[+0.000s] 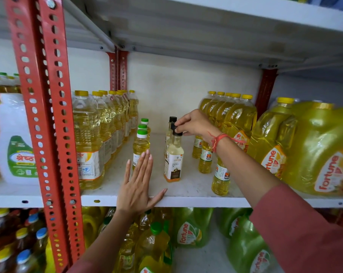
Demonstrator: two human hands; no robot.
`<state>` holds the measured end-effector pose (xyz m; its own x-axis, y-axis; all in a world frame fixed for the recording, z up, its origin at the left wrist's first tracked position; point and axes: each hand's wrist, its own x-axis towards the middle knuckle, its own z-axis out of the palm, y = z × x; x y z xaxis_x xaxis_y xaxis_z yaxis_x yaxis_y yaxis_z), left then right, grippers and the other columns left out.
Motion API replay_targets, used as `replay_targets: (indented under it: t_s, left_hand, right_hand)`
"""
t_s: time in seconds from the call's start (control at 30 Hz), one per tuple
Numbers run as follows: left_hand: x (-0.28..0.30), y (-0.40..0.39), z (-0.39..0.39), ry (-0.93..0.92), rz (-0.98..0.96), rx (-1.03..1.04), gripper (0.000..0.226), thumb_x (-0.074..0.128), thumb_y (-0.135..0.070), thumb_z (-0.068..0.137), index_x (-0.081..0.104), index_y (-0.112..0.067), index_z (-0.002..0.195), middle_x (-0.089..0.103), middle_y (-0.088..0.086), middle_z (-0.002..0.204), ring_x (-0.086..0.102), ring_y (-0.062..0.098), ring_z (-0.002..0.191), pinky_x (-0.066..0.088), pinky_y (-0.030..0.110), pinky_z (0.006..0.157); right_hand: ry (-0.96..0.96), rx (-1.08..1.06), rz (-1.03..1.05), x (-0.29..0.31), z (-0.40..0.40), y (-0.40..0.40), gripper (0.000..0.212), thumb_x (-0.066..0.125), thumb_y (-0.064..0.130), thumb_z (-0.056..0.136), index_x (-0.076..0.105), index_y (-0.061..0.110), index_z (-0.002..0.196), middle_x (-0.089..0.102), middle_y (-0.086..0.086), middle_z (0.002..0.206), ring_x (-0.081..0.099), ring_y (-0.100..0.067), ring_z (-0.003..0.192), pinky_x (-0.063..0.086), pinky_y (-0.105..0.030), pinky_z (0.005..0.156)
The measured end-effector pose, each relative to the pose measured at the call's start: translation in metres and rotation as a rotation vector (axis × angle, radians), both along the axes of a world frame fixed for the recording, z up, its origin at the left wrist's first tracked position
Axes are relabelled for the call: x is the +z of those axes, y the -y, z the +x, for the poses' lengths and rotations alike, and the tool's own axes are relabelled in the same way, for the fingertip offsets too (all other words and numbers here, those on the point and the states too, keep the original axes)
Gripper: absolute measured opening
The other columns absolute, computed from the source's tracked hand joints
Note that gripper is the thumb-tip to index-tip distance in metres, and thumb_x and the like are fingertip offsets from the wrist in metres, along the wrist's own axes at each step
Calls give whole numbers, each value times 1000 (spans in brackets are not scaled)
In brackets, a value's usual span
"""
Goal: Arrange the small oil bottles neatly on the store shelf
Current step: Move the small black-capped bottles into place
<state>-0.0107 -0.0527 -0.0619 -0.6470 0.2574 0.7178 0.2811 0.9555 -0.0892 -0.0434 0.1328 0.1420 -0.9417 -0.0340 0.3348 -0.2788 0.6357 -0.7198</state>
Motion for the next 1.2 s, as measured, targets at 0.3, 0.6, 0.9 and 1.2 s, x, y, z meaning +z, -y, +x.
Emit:
replay_targets:
  t_s: [0.3, 0.6, 0.9, 1.2]
  left_hand:
    - [1, -1, 0, -7, 13, -4, 97, 20, -72, 95, 20, 3, 157, 14, 19, 166, 12, 28, 154, -9, 47, 124]
    - [1, -1, 3, -2, 14, -8, 101, 24, -75, 92, 21, 3, 156, 15, 19, 166, 12, 28, 154, -8, 47, 124]
    - [4, -1, 7, 71, 3, -47, 137, 36, -98, 69, 12, 4, 157, 10, 18, 167, 6, 27, 155, -5, 47, 125]
    - [7, -2, 9, 126, 15, -41, 138, 35, -99, 69, 11, 4, 157, 9, 18, 167, 6, 28, 155, -8, 46, 124]
  right_hand:
    - [-126, -123, 38, -16, -8, 2, 35, 91, 37, 55, 77, 17, 81, 77, -11, 94, 73, -27, 87, 60, -41, 81]
    - [-157, -115, -89, -26, -10, 0, 46, 93, 33, 51, 79, 10, 88, 79, -10, 92, 74, -23, 84, 61, -42, 79]
    - [-189, -70, -177, -27, 25, -11, 39, 90, 22, 60, 78, 3, 92, 78, -10, 91, 74, -16, 75, 63, -25, 65]
    - [-233, -23, -166, -28, 47, -15, 37, 89, 18, 62, 78, 0, 92, 78, -12, 87, 71, -9, 67, 57, -12, 53]
